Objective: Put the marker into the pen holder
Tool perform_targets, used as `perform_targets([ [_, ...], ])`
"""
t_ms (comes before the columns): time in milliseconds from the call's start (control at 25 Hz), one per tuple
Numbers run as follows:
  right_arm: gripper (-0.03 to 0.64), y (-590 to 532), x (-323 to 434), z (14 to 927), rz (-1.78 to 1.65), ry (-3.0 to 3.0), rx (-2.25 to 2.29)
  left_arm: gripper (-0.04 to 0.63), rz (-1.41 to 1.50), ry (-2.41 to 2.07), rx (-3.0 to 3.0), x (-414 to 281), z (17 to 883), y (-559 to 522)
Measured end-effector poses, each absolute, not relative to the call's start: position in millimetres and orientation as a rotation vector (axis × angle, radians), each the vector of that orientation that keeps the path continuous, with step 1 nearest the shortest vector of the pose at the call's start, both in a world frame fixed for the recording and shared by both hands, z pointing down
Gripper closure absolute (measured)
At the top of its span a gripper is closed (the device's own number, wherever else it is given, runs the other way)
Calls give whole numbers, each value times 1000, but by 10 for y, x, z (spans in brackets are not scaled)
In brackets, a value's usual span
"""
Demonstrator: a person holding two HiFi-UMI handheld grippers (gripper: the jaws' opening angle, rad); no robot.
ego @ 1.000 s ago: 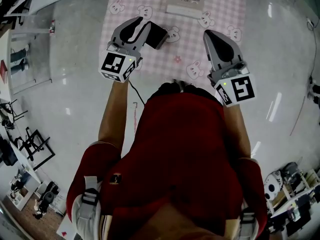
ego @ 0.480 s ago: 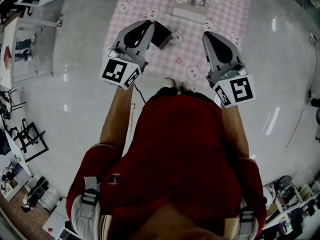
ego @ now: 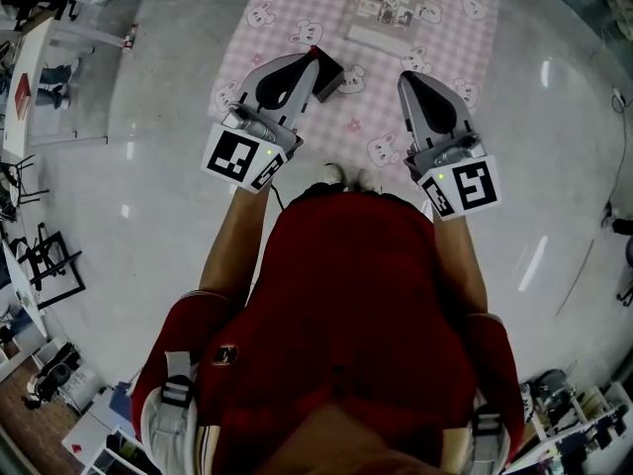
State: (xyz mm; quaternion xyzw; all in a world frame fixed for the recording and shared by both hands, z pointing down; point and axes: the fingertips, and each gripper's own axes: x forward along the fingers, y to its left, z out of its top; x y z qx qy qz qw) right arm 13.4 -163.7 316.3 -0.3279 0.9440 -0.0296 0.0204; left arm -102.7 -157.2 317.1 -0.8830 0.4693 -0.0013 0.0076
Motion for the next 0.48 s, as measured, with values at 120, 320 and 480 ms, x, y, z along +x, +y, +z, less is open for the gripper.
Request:
perform_targets([
  [120, 620, -1587, 105, 3152, -105, 2927, -990, 589, 8, 1471, -2759, -1012, 3125, -1497],
  [320, 620, -1510, 60, 3167, -124, 2935, -942, 589, 10, 1471, -2764, -960, 3126, -1406],
  [480, 618, -1447, 18, 3134, -131, 2943, -915, 589, 5, 1465, -2773, -917, 3104, -1348],
])
